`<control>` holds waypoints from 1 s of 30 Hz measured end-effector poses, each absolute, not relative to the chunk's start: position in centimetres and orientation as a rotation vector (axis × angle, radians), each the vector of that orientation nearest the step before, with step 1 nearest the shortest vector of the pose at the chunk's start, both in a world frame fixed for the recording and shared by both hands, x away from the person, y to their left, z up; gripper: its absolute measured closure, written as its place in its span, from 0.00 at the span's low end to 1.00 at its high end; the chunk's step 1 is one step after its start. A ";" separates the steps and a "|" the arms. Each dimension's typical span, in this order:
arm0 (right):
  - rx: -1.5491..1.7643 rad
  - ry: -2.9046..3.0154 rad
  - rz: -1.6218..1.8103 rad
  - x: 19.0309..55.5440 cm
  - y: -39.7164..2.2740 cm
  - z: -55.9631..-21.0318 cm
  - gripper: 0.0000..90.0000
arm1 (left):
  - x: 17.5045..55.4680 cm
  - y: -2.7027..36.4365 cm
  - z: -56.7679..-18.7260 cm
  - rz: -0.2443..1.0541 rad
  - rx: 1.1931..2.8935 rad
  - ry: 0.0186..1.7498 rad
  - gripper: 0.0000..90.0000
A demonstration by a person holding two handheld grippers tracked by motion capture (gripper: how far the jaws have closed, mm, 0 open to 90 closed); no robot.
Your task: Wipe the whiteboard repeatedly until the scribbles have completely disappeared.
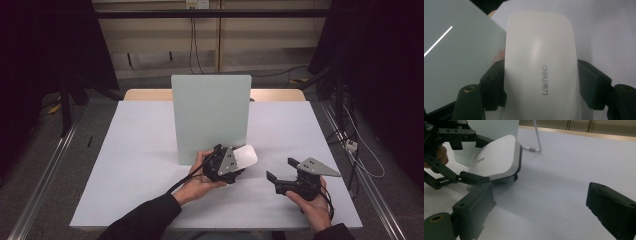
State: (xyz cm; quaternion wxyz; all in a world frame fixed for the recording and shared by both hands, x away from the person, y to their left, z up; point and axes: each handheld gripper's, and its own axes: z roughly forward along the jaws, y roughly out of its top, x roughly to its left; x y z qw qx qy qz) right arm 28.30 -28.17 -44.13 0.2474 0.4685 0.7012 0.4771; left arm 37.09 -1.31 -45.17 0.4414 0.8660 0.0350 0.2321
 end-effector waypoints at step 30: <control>1.276 1.917 1.293 28.4 -28.0 -44.2 0.08 | 37.4 9.3 -44.7 0.698 2.132 0.204 0.34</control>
